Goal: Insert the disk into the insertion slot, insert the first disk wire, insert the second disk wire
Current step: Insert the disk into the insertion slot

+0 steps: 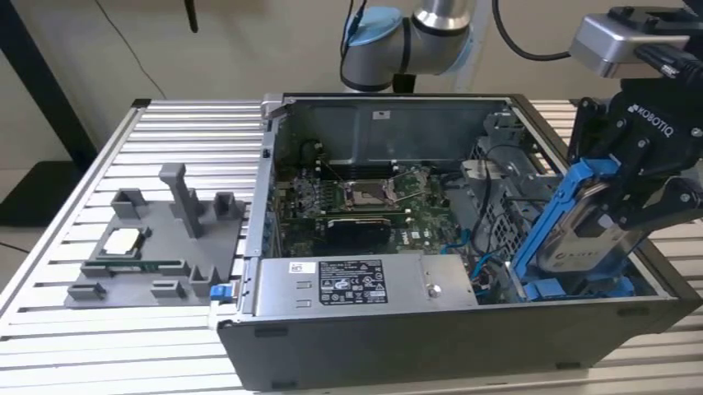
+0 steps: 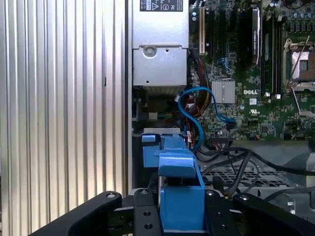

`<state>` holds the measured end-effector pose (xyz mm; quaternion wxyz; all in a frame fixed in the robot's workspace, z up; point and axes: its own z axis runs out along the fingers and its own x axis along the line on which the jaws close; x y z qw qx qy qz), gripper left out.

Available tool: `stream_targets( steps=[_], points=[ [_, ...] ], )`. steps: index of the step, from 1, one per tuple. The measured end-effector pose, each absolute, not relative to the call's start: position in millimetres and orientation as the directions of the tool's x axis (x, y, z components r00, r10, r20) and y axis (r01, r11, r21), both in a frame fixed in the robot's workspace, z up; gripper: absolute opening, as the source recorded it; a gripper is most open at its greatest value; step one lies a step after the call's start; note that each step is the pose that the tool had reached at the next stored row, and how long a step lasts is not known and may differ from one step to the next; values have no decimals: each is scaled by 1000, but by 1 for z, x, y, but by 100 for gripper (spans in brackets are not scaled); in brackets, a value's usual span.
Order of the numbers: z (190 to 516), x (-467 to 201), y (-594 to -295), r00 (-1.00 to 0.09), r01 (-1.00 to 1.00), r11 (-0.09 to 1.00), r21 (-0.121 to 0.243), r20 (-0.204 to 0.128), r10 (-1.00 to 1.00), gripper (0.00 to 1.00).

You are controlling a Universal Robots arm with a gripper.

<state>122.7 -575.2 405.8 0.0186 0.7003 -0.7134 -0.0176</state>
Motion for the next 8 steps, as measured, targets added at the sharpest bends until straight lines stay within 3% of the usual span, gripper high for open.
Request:
stream_targets(
  steps=[8],
  points=[
    [395,123,-573,-19,-999,18,51,-10,-1000,33]
  ],
)
